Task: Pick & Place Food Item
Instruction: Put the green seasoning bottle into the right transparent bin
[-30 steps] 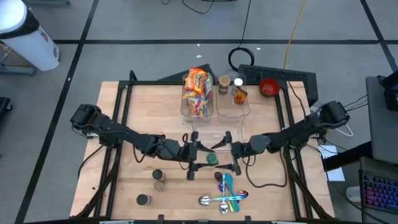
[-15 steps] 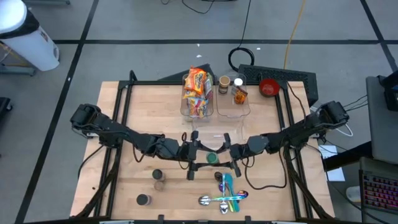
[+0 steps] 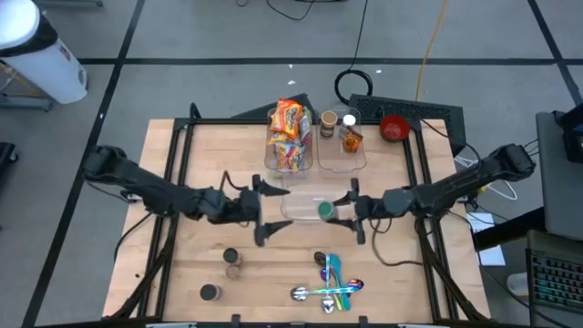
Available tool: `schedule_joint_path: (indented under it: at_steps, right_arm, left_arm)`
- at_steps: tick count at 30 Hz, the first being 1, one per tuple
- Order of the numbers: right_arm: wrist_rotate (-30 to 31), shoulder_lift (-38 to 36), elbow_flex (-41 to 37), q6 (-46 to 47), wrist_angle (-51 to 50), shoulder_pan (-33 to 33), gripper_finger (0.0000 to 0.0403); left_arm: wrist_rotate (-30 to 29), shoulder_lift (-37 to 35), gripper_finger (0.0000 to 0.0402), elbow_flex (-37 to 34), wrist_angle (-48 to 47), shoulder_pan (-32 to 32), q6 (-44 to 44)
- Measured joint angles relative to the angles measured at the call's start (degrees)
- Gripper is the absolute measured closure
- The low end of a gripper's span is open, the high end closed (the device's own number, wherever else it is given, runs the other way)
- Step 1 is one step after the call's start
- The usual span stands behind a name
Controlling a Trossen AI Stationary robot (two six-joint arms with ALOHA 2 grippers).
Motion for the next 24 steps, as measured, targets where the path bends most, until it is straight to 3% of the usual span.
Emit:
schedule_joint_path:
  at_steps: [5,16,24]
  right_arm:
    - [1.14,0.77,-3.57,1.32,9.39,-1.30,0.0216]
    - [0.94,4.49,-3.56,2.68,14.49,-1.92,0.0216]
    - [0.64,4.56,-3.61,2.31,15.71,-1.87,0.0216]
  left_arm:
    - [0.73,8.72,0.0016,-2.50,14.97,2.97,-2.42]
    - [9.56,25.05,0.0014,11.37,13.81,7.69,-4.48]
    - [12.27,29.84,0.0027,16.45,13.58,8.75,-3.62]
